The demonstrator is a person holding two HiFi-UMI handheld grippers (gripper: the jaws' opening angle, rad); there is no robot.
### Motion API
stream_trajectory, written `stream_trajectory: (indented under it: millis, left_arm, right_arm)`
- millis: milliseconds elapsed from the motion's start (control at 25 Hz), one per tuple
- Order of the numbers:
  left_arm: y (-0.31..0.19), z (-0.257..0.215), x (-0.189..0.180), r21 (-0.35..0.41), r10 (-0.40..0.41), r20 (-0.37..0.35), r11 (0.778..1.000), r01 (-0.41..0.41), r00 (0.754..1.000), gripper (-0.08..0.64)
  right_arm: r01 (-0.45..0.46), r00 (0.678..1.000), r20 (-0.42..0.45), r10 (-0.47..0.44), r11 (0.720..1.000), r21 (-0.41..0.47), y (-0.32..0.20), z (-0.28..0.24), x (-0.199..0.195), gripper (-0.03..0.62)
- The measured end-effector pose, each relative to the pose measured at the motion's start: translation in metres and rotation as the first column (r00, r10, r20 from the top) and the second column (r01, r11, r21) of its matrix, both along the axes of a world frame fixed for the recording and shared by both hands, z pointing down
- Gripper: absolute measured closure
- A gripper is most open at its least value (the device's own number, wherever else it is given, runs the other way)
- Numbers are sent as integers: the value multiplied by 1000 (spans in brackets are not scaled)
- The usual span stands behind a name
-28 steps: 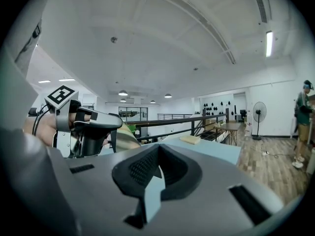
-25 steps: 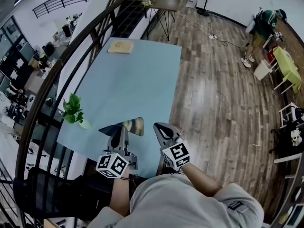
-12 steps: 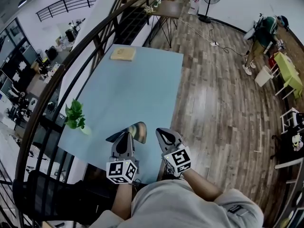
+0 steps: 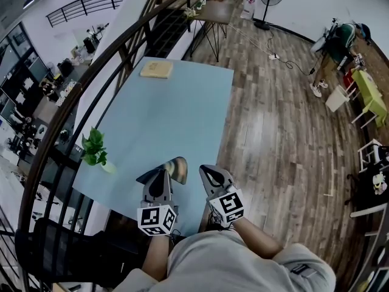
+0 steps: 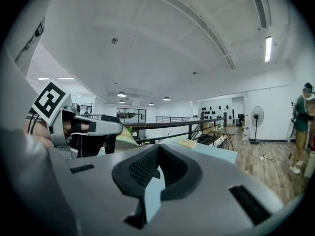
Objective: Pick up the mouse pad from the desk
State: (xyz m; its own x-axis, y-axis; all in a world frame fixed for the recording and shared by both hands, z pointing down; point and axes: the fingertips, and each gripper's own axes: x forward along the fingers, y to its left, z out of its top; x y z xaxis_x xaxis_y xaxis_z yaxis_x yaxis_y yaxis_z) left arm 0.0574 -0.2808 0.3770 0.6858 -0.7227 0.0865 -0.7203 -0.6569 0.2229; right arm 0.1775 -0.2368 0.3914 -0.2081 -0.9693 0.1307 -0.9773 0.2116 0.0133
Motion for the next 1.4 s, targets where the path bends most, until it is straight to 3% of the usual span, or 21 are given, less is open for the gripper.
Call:
stream_trajectory:
  millis: [1400]
  left_arm:
    - [12,2,15,3,46,9,999,-46,999,535]
  right_arm:
    - [-55,998,-5,55,998,4,18,-4,15,589]
